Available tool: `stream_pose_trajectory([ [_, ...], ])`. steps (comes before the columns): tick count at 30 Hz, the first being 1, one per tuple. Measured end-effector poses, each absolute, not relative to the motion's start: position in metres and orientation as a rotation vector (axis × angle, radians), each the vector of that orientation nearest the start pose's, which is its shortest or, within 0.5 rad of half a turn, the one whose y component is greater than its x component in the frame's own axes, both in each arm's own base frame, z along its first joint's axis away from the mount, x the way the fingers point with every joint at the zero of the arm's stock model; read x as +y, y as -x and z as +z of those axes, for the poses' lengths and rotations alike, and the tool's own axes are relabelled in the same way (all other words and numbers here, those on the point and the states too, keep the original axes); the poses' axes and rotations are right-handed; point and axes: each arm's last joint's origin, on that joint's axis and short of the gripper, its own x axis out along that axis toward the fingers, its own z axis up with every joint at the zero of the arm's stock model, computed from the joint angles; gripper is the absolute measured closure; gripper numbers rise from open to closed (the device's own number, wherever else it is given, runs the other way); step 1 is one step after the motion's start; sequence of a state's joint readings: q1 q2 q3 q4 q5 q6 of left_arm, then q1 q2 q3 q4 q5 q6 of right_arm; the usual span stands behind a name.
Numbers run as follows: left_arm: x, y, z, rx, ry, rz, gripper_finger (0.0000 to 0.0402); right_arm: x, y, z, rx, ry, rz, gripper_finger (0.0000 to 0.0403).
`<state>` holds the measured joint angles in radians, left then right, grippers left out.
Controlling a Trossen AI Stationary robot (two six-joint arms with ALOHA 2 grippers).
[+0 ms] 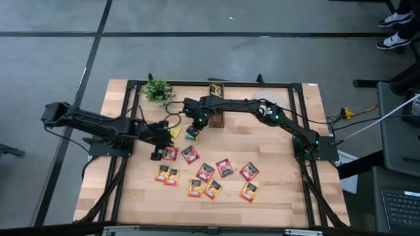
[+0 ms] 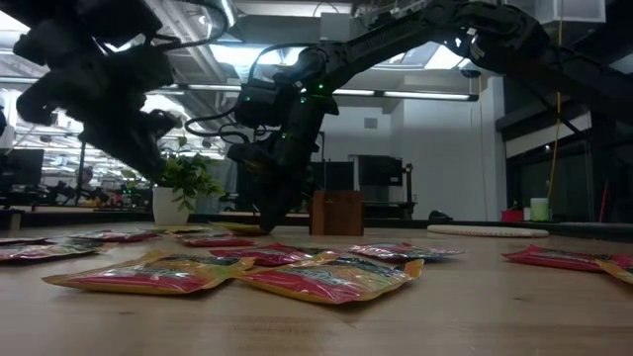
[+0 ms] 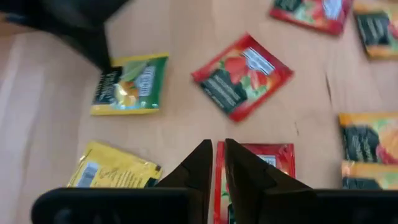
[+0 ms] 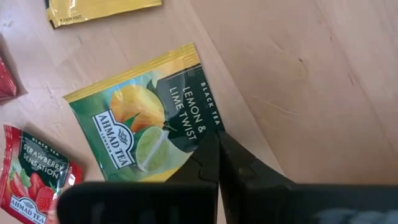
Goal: Pick & Place Tea
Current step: Put the yellow tea bag into the left section of the wooden organizer
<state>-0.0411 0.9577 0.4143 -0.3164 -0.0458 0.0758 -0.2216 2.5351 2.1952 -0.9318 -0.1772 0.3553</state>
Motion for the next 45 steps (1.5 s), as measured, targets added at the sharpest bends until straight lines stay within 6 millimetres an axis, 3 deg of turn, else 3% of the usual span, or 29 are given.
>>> stream_pose_trajectory([
  [5, -0.006, -0.182, 0.164, 0.857, -0.133, -0.053, 0.0335, -0.108, -0.505, 0.137, 1.236, -0.56, -0.262, 0.0402],
  [12, -0.006, -0.196, 0.159, 0.81, -0.13, -0.044, 0.0242, -0.108, -0.505, 0.137, 1.236, -0.561, -0.262, 0.0402],
  [18, -0.008, -0.201, 0.14, 0.913, -0.326, -0.034, 0.0189, -0.108, -0.505, 0.137, 1.236, -0.559, -0.261, 0.0402],
  [23, -0.007, -0.208, 0.13, 0.951, -0.482, 0.089, 0.0186, -0.108, -0.505, 0.137, 1.236, -0.559, -0.261, 0.0402],
  [31, -0.007, -0.219, 0.115, 0.95, -0.515, 0.13, 0.0205, -0.108, -0.505, 0.136, 1.237, -0.559, -0.261, 0.0402],
  [45, -0.006, -0.23, 0.107, 0.899, -0.615, 0.144, 0.0237, -0.108, -0.505, 0.136, 1.236, -0.56, -0.262, 0.0402],
])
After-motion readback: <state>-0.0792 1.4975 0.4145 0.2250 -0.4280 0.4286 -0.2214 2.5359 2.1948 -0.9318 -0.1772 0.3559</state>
